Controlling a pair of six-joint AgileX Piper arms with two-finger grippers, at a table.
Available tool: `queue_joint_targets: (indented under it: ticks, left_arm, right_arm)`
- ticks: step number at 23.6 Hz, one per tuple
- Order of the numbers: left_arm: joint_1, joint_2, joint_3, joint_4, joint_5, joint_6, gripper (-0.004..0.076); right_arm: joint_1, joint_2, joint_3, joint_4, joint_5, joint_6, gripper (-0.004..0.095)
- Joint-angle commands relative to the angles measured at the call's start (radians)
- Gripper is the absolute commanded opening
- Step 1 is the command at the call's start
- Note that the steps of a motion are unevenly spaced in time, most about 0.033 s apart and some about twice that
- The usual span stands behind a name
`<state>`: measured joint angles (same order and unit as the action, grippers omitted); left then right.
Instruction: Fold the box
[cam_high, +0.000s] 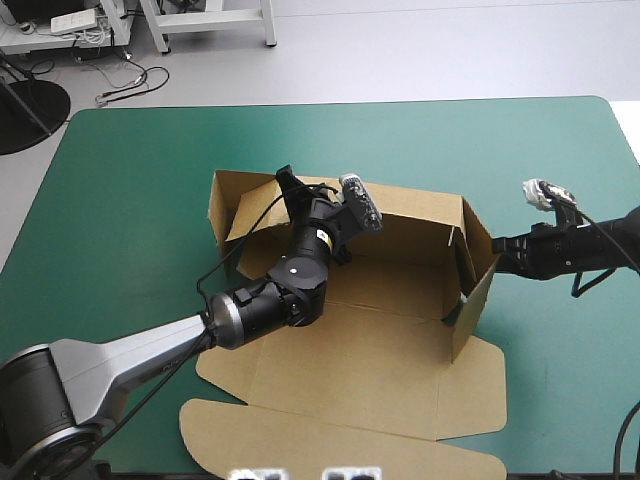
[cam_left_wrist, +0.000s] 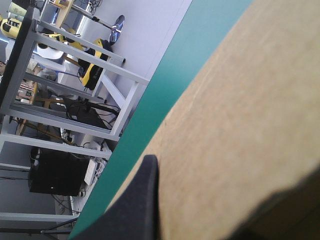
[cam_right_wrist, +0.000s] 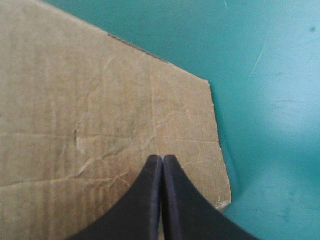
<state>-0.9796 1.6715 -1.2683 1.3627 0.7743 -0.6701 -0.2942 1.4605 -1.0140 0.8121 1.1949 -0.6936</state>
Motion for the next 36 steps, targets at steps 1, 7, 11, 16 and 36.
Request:
queue_joint_targets:
  ticks: [1, 7, 11, 16, 36]
  left_arm:
    - [-0.002, -0.04, -0.035, 0.018, 0.007, 0.008, -0.001]
    - [-0.002, -0.015, -0.035, 0.001, 0.007, 0.106, -0.001]
    - [-0.002, 0.003, -0.035, -0.001, 0.0, 0.148, -0.001]
    - [-0.002, 0.025, -0.037, 0.001, -0.038, 0.188, -0.001]
    - [-0.011, 0.037, -0.117, -0.123, -0.105, 0.213, -0.0009]
  right_arm:
    - [-0.007, -0.075, 0.053, 0.113, -0.031, -0.111, -0.002]
    - [-0.007, -0.143, 0.203, 0.273, -0.144, -0.339, -0.0019]
    - [-0.007, -0.181, 0.286, 0.393, -0.204, -0.507, -0.0019]
    - [-0.007, -0.229, 0.36, 0.491, -0.212, -0.73, -0.0016]
    - [0.048, -0.26, 0.37, 0.493, -0.257, -0.921, 0.045]
